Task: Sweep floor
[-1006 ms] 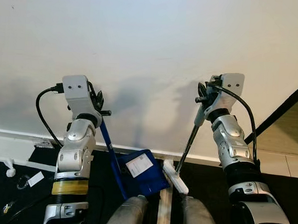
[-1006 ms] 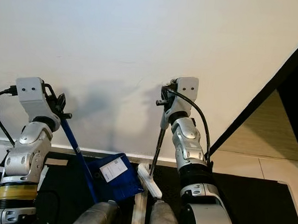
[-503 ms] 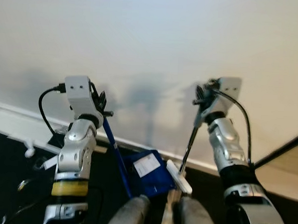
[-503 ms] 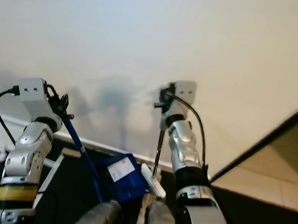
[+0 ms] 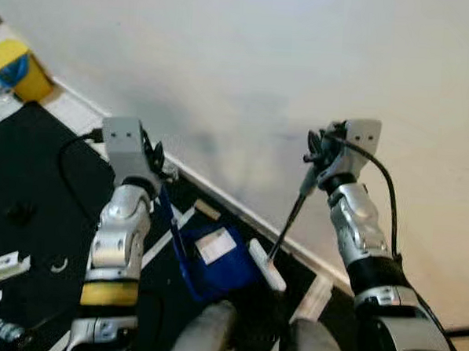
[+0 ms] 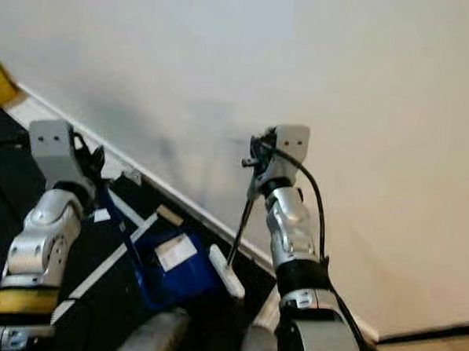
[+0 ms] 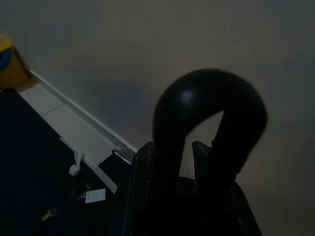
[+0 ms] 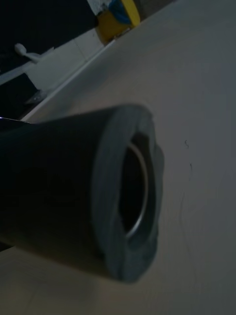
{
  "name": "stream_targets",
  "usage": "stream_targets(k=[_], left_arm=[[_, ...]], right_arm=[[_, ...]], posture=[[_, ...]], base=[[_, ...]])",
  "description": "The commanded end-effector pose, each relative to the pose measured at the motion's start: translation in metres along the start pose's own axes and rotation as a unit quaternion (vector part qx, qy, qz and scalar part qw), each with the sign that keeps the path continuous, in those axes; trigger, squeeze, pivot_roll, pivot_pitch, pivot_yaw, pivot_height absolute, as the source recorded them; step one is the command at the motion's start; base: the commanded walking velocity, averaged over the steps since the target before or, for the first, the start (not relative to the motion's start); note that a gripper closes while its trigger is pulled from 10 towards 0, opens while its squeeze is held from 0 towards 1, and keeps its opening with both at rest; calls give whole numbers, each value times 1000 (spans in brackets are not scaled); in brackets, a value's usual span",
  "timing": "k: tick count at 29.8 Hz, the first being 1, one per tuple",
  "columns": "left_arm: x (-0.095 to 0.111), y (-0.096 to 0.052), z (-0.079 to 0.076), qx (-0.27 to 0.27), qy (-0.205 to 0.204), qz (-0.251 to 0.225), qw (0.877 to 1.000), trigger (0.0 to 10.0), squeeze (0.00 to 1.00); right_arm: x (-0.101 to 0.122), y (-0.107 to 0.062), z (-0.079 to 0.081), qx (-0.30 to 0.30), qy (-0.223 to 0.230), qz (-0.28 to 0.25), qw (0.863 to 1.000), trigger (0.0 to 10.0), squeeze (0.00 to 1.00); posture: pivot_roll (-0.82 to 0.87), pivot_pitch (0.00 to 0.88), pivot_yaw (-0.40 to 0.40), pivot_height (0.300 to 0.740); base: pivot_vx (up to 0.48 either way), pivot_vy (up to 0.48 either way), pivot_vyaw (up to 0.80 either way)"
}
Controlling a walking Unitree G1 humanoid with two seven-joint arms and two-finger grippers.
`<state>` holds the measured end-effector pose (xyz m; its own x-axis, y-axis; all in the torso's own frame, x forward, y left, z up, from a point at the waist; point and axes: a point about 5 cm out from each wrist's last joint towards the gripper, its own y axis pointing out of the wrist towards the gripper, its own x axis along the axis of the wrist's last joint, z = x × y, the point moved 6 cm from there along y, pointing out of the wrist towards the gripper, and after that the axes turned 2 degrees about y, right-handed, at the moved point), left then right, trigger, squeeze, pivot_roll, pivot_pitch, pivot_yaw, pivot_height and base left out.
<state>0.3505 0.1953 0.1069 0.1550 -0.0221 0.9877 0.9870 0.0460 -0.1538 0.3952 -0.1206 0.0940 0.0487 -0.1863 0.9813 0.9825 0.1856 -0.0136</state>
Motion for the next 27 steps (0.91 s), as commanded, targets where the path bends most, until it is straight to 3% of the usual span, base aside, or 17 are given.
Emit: stream_targets(k=[1, 27], left_arm=[[8, 2, 1, 0, 0, -12, 1000, 10000, 0], [9, 4, 2, 0, 1, -14, 1000, 10000, 0]], right_arm=[[3, 1, 2, 2, 4, -8, 1000, 10000, 0], [0, 3, 6, 8, 4, -5, 1000, 10000, 0]], posture=[[-14, 0, 34, 740], [-5, 0, 33, 740]], base=[[0, 0, 800], [0, 0, 800]])
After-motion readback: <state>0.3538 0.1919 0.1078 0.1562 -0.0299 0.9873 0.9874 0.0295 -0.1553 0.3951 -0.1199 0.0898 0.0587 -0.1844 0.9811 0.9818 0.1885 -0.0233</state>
